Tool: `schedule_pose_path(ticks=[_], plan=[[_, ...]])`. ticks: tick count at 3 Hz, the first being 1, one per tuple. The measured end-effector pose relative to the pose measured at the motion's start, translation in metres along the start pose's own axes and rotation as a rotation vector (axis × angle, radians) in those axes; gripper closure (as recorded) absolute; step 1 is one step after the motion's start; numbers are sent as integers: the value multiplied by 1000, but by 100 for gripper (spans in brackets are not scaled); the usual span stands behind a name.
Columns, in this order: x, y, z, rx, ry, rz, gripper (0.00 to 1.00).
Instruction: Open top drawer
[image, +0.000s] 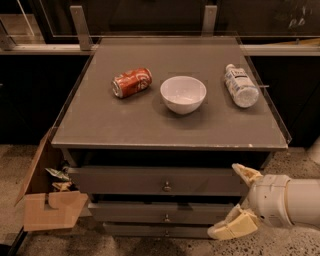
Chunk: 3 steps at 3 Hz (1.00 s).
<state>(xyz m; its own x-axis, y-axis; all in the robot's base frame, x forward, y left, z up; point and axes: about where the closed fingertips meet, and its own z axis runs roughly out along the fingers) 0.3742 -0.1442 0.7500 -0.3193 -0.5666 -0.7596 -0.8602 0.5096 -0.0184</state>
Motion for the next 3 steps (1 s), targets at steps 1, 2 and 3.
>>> schedule_pose_path(ticks=[1,2,3], plan=[[0,0,3,-4,0,0,17],[0,0,3,-4,0,0,42],[0,0,3,-4,0,0,64]])
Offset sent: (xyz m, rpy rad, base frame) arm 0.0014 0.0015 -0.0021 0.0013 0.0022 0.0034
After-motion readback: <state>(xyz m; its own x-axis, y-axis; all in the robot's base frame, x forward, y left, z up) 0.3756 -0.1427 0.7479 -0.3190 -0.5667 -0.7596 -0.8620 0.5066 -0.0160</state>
